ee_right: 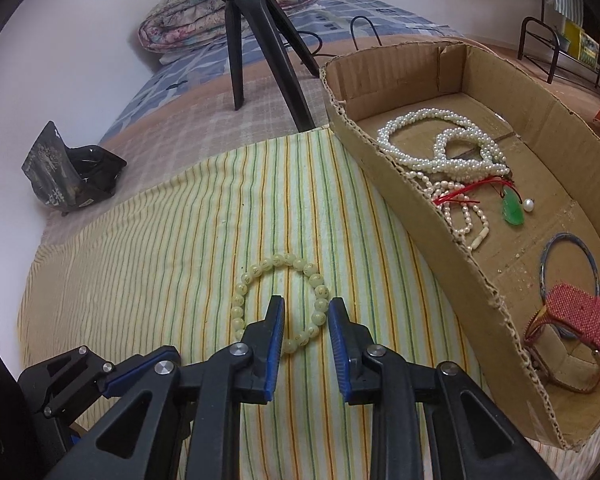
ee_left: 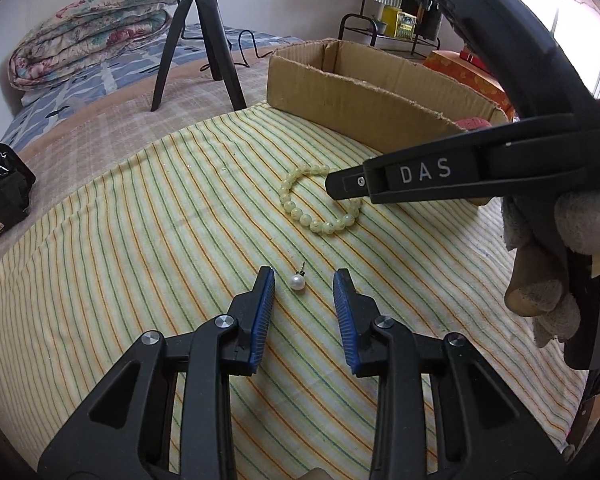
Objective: Organize jewelry
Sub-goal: 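Close the left tool on the second pearl earring while the right tool grips the bead bracelet, then lift and carry the pearl earring and bead bracelet over the box with both tools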
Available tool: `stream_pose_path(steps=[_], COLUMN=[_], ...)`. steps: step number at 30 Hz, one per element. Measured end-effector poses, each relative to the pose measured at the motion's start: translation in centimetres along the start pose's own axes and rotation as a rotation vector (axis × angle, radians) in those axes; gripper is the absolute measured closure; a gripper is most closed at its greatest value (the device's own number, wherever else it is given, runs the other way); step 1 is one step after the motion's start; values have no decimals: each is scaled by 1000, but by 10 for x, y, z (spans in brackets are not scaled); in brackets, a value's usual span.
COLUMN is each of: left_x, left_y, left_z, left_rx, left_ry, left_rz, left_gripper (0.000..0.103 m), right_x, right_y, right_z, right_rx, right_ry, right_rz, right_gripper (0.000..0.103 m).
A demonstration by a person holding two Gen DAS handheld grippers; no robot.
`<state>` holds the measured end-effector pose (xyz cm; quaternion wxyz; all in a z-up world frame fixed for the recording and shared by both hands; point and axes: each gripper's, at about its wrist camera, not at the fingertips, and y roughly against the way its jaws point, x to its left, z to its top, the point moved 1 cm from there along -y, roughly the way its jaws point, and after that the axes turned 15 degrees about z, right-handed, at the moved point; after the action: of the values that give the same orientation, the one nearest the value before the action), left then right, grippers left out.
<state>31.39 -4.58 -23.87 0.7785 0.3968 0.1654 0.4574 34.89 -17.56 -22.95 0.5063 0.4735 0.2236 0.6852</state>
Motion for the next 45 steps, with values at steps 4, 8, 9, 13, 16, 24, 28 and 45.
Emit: stream_pose_path(steps=[4, 8, 9, 13, 16, 24, 28, 45], left_x=[-1, 0, 1, 0, -1, 1, 4, 9], left_y=[-4, -6, -7, -7, -6, -4, 1, 38], left_z=[1, 0, 0, 0, -1, -1, -2, -1], left_rx=[9, 15, 16, 14, 12, 14, 10, -30], left_ry=[-4, 3, 6, 0, -5, 18, 32, 51], left_rz=[-5, -4, -8, -6, -12, -12, -10, 38], left_gripper=[72, 81, 81, 92, 96, 97, 97, 97], right_x=[2, 1, 1, 0, 0, 1, 2, 38], right_y=[-4, -8, -9, -11, -12, -11, -5, 35], right_z=[2, 3, 3, 2, 2, 1, 0, -9], right_rx=[6, 10, 11, 12, 10, 12, 4, -10], right_ry=[13, 17, 18, 22, 27, 58, 67, 252], right_rz=[-15, -25, -27, -32, -35, -33, -23, -34], right_gripper=[82, 83, 84, 86, 91, 98, 98, 98])
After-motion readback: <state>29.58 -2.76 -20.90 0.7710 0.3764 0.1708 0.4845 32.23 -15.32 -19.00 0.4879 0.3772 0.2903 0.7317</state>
